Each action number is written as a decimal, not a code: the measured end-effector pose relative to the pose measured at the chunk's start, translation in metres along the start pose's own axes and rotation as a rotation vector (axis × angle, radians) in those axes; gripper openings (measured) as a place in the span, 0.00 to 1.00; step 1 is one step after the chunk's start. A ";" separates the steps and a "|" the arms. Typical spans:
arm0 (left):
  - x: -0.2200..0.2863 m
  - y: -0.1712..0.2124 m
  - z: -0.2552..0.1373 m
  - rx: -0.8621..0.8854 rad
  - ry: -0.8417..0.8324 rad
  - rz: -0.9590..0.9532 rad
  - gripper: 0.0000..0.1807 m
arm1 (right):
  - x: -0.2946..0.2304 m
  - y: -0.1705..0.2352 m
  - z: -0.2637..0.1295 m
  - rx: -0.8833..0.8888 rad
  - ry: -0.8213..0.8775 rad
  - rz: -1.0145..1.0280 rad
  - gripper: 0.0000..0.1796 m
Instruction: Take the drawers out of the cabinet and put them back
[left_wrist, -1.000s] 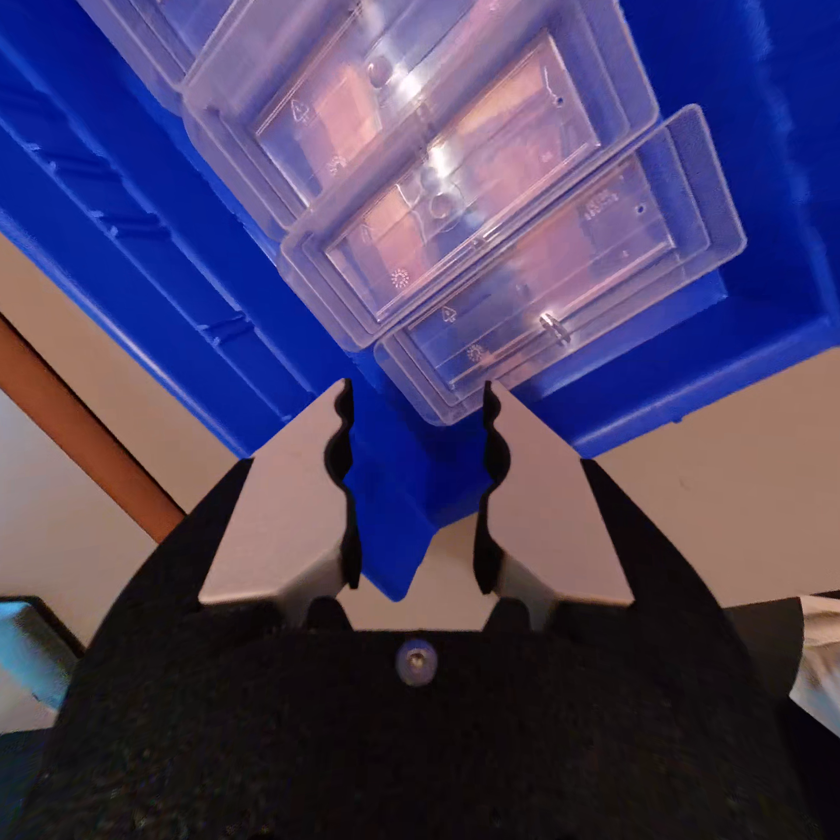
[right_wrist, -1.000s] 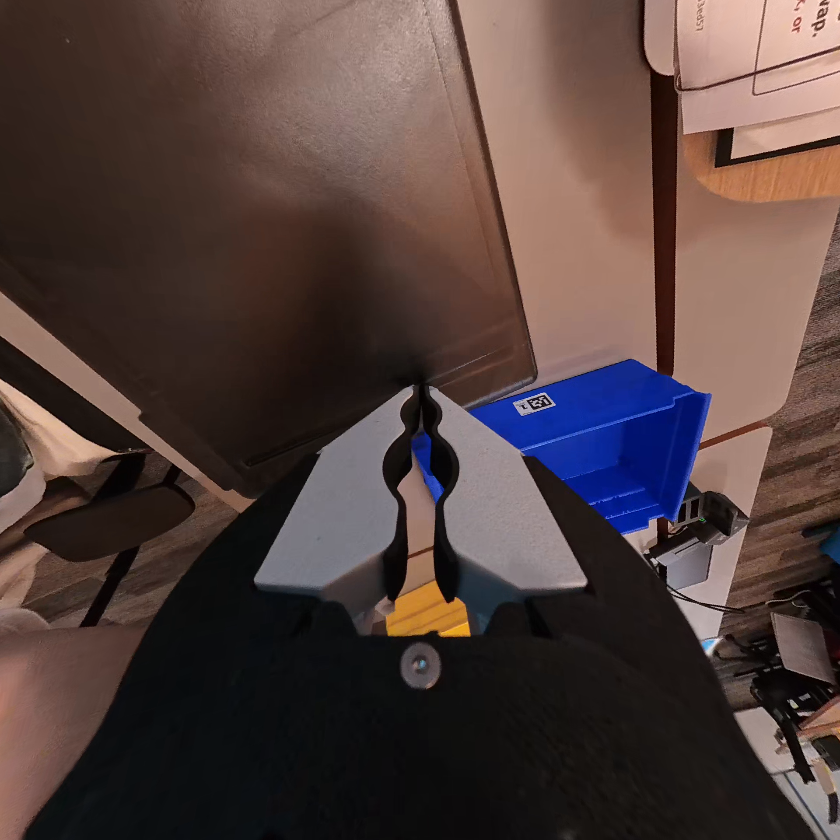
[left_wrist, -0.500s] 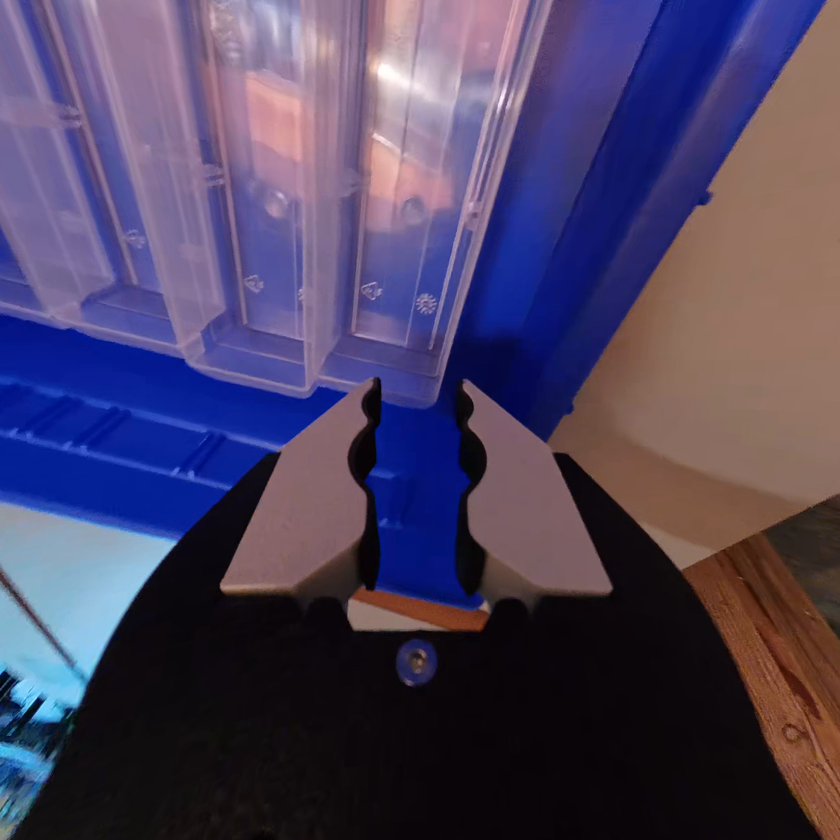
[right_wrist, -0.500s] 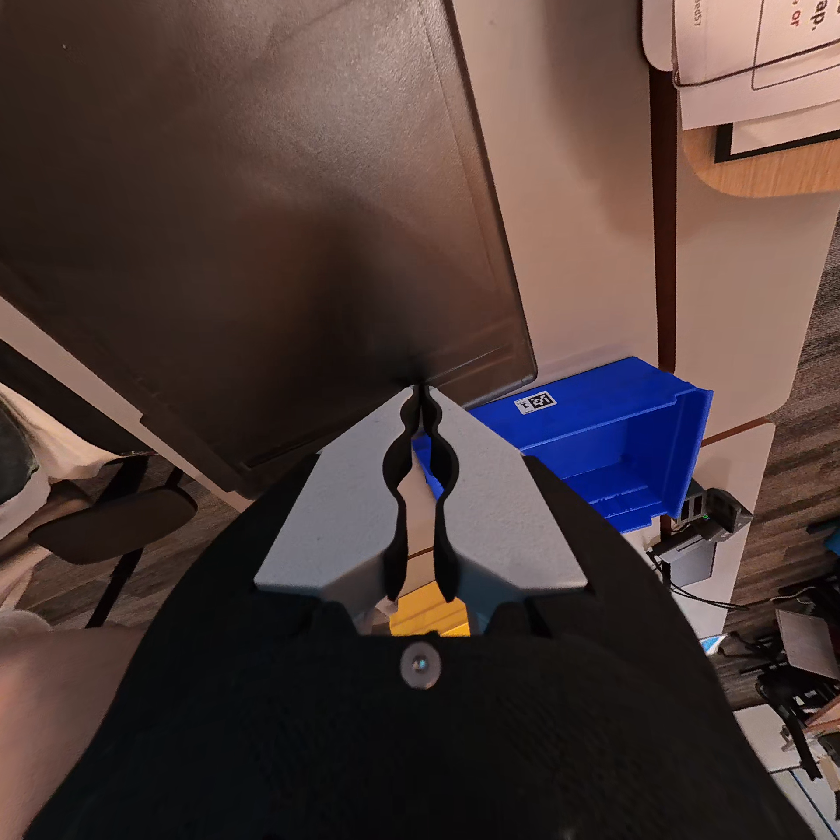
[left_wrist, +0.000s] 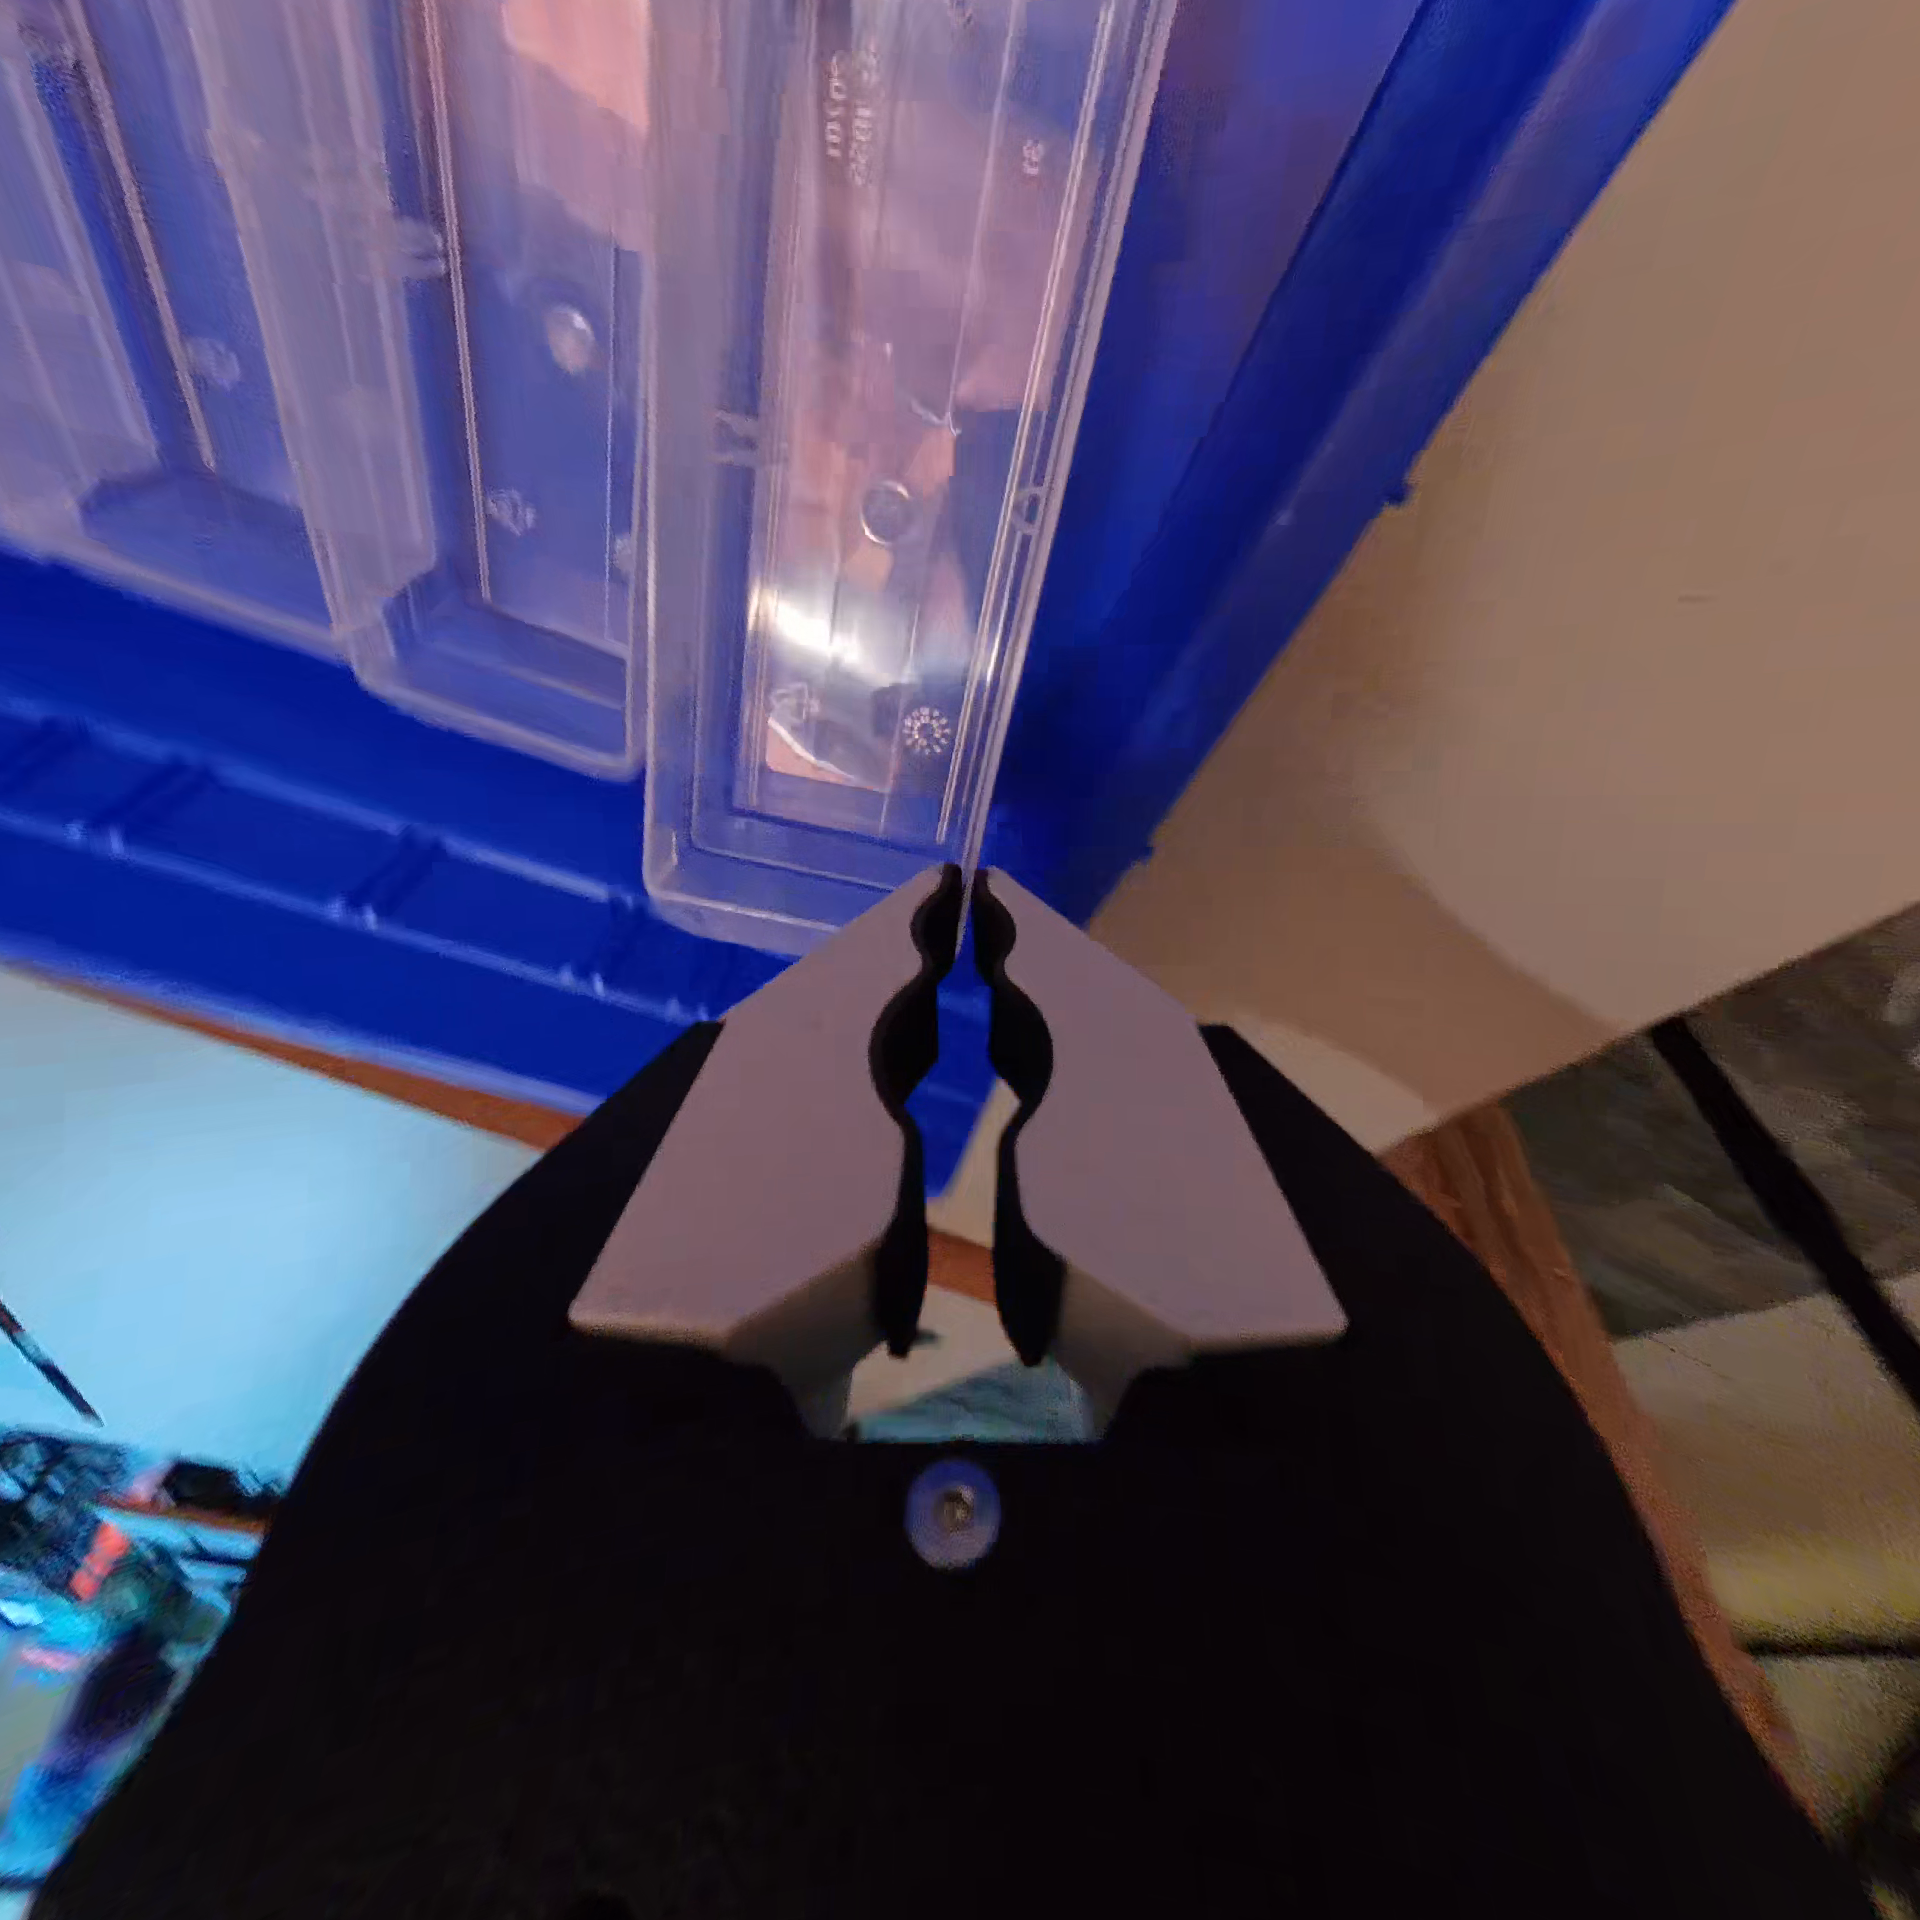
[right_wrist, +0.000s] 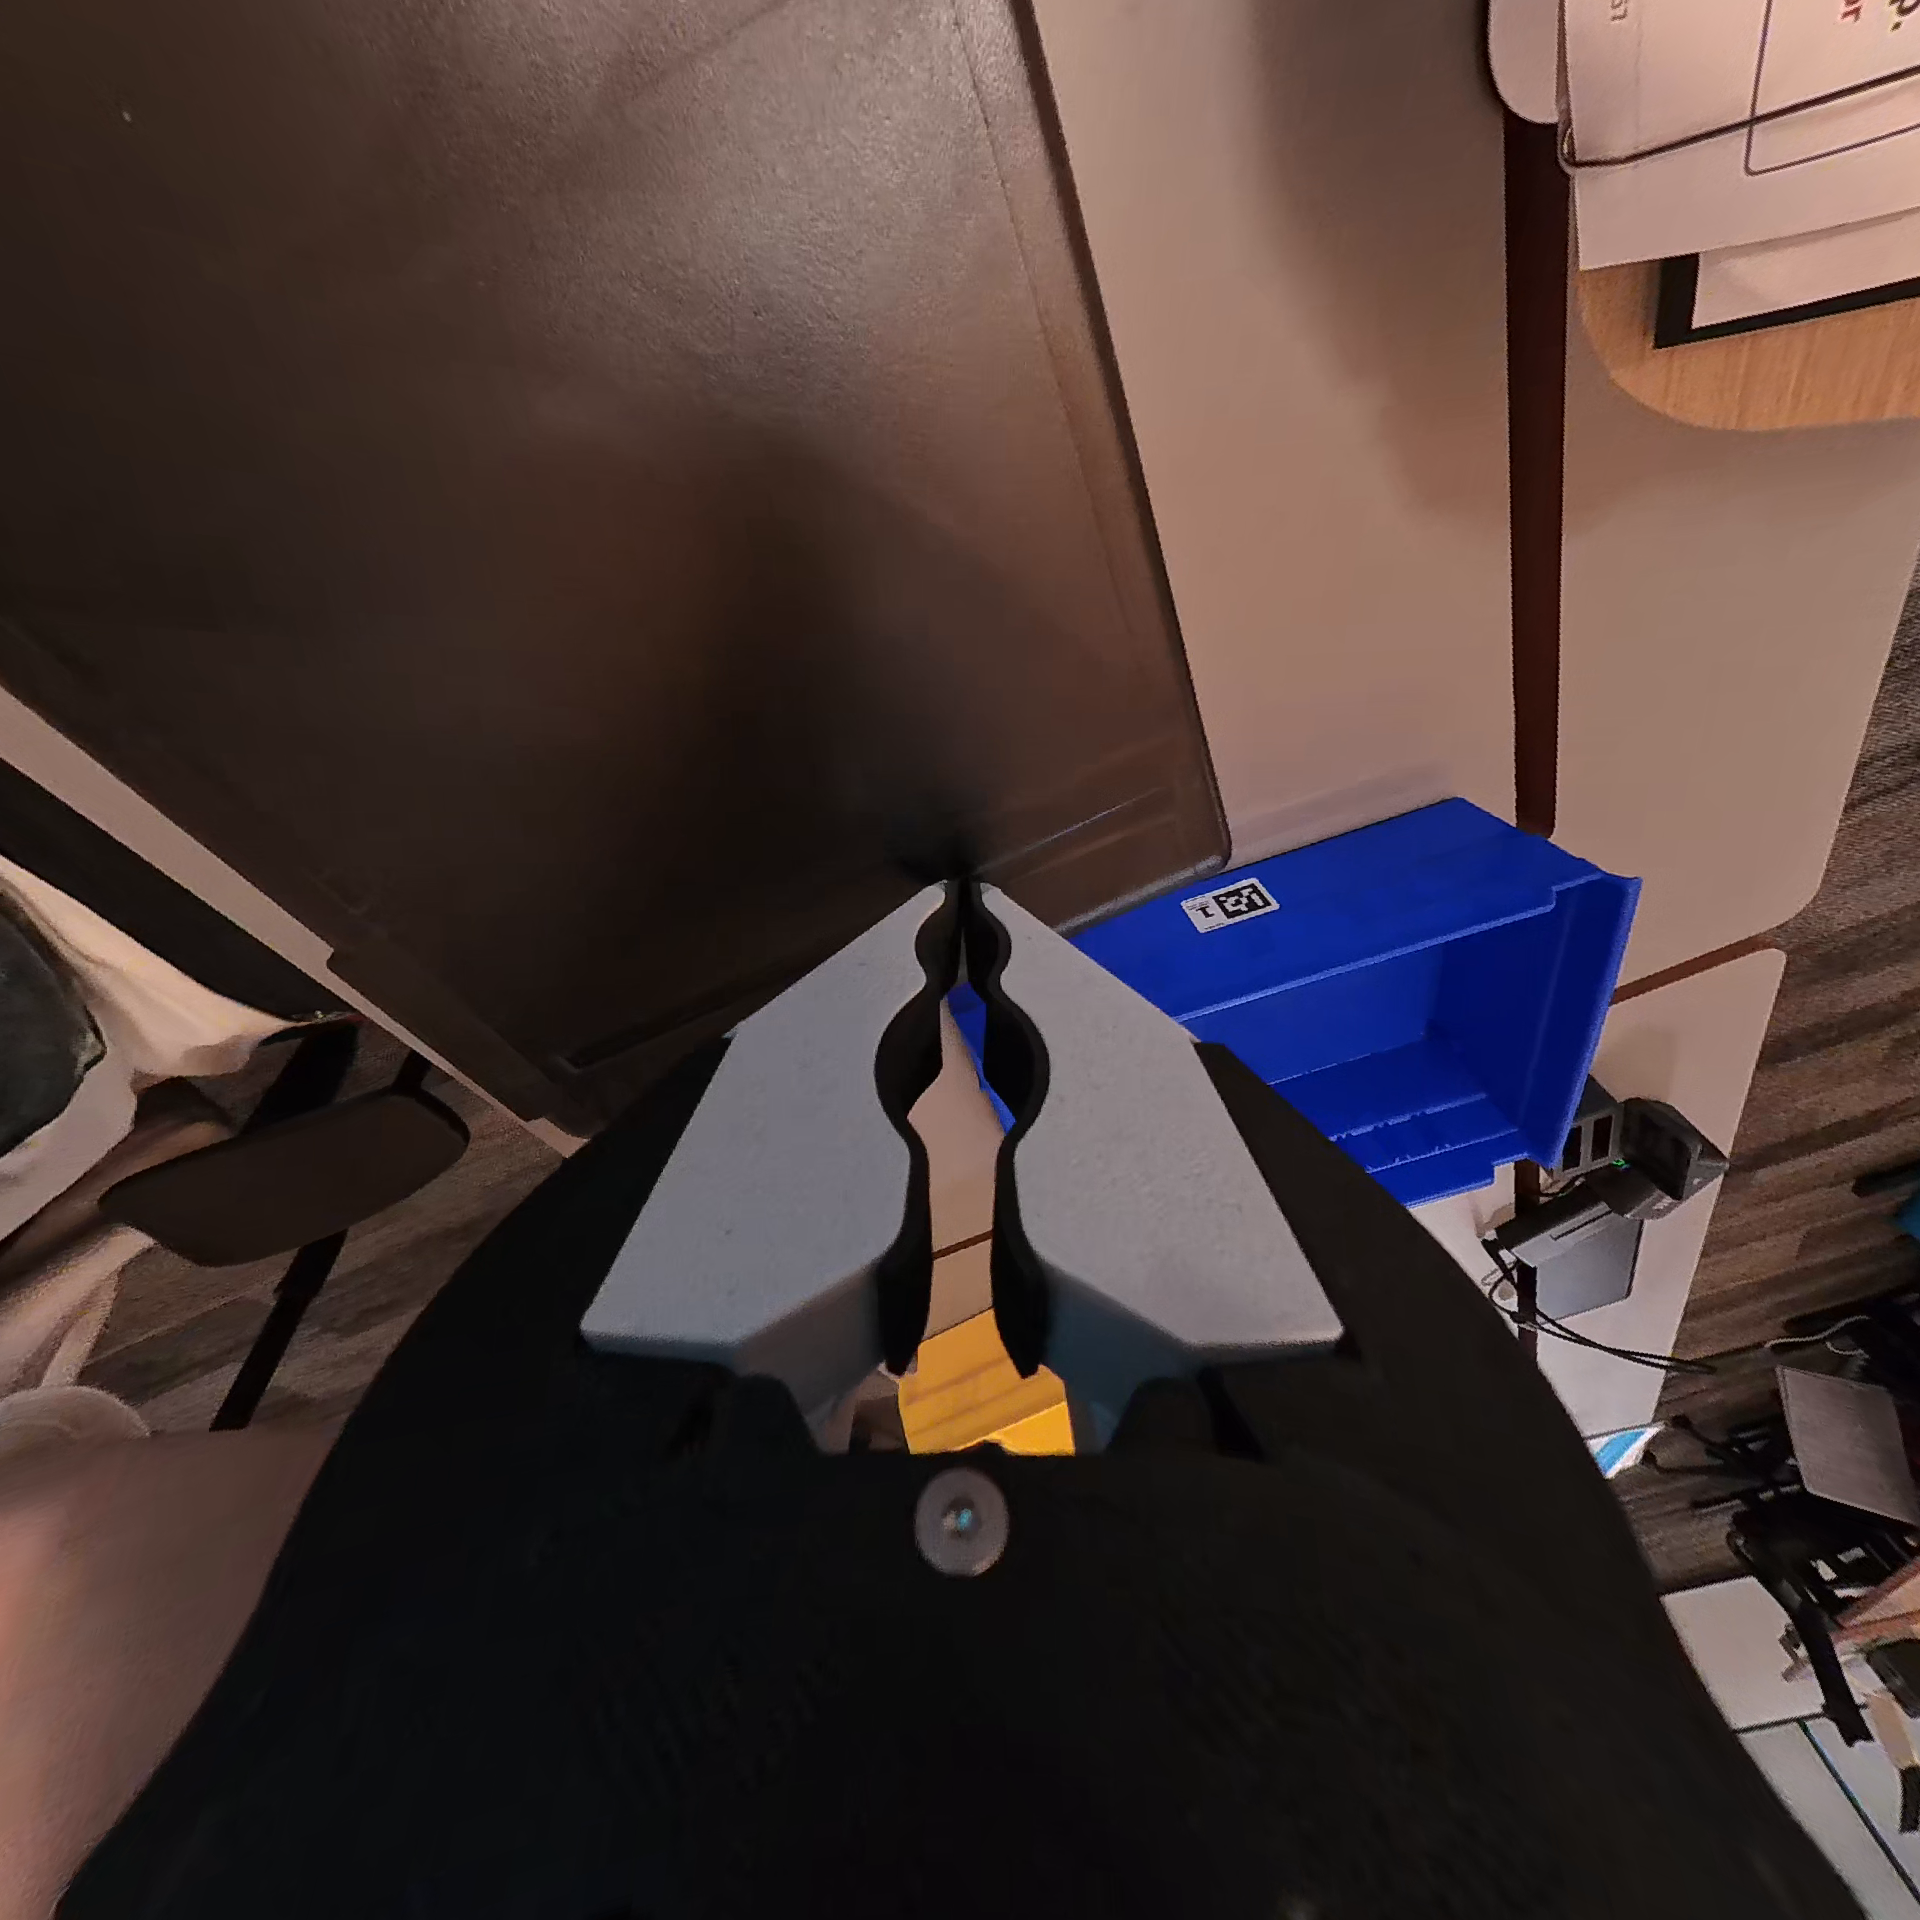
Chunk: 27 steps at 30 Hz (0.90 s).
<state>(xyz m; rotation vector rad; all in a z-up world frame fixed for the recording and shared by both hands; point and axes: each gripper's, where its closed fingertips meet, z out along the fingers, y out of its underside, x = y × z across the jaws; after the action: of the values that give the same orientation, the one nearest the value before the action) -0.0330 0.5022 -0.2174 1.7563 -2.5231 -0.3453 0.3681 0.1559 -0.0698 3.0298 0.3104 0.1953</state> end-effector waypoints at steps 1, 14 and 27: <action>0.005 0.002 -0.011 -0.031 0.005 -0.043 0.00 | 0.000 0.000 0.000 -0.001 0.001 0.002 0.00; 0.129 -0.010 -0.131 -0.094 0.090 -0.283 0.00 | 0.000 0.000 0.000 -0.021 0.026 -0.038 0.00; 0.242 -0.098 -0.135 0.092 0.324 -0.377 0.00 | 0.000 -0.001 0.000 -0.013 0.052 -0.100 0.00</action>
<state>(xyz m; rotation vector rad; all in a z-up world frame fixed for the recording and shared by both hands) -0.0061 0.2232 -0.1273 2.1207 -2.0165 0.0452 0.3684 0.1565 -0.0696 2.9908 0.4620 0.2672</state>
